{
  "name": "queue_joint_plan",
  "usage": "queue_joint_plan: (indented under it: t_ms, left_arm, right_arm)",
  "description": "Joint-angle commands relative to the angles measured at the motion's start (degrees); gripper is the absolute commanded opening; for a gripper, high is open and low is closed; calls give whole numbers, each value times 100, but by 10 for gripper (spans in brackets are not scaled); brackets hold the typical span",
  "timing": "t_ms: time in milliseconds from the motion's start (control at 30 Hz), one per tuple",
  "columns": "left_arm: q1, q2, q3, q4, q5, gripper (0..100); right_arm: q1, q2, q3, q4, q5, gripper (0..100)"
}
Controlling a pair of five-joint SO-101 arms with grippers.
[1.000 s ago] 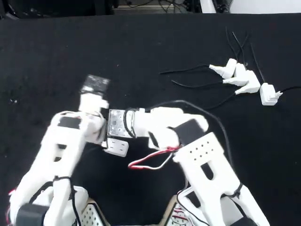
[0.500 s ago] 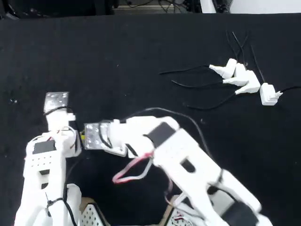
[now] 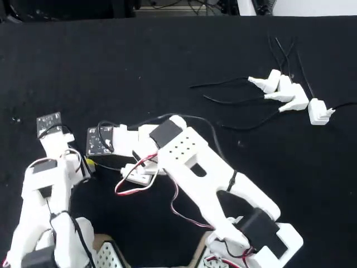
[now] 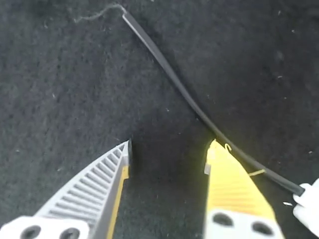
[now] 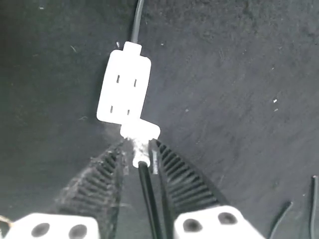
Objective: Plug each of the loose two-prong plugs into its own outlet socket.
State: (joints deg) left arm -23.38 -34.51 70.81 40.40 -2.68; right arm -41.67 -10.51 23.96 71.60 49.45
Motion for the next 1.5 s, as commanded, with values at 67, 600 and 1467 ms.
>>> queue_joint_plan:
  t_ms: [67, 600, 1467]
  left_arm:
    - [-48, 457, -497, -70, 62, 249]
    - [-48, 448, -488, -62, 62, 249]
    - [-48, 448, -470, -62, 44, 249]
  right_arm:
    - [-167, -4, -488, 440, -176, 11]
    - [-492, 13, -418, 352, 141, 11]
    - [-378, 13, -4, -9, 554, 11]
